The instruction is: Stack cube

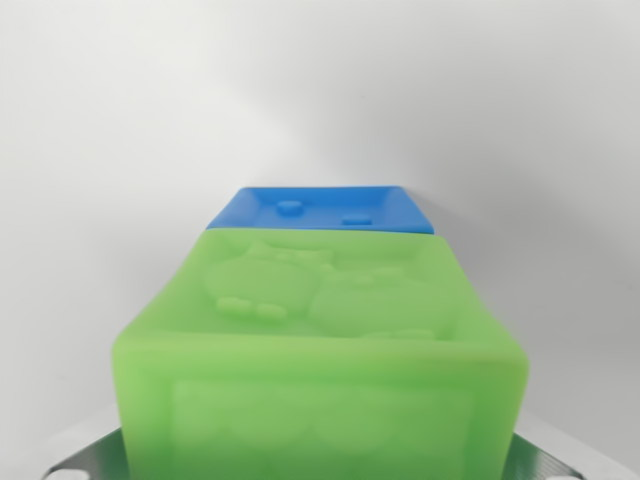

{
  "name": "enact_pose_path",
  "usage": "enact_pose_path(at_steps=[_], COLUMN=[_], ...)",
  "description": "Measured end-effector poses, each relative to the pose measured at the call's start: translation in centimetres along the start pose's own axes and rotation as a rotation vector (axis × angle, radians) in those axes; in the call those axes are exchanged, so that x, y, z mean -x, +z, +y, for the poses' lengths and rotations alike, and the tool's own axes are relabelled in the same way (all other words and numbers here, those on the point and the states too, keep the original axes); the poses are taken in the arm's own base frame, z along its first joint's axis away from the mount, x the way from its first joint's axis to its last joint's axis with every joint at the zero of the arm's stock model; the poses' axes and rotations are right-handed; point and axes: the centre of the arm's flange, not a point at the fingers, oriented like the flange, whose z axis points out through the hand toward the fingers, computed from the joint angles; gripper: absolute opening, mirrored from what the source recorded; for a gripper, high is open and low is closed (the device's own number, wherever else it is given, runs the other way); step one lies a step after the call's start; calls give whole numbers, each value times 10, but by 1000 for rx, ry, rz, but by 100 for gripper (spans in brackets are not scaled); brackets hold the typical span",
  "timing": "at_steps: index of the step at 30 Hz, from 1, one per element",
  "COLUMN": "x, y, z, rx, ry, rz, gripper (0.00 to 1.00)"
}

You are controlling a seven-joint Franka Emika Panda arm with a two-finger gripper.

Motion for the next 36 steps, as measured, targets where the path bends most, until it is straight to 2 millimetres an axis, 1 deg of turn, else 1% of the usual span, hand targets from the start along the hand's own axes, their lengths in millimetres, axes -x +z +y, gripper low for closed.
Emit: enact_pose_path(at_steps=[2, 3, 36], x=[0, 0, 0], y=[0, 0, 1], z=[0, 0, 0], rx=[0, 0, 0], ry=[0, 0, 0], rz=[1, 1, 1], gripper=[0, 100, 100])
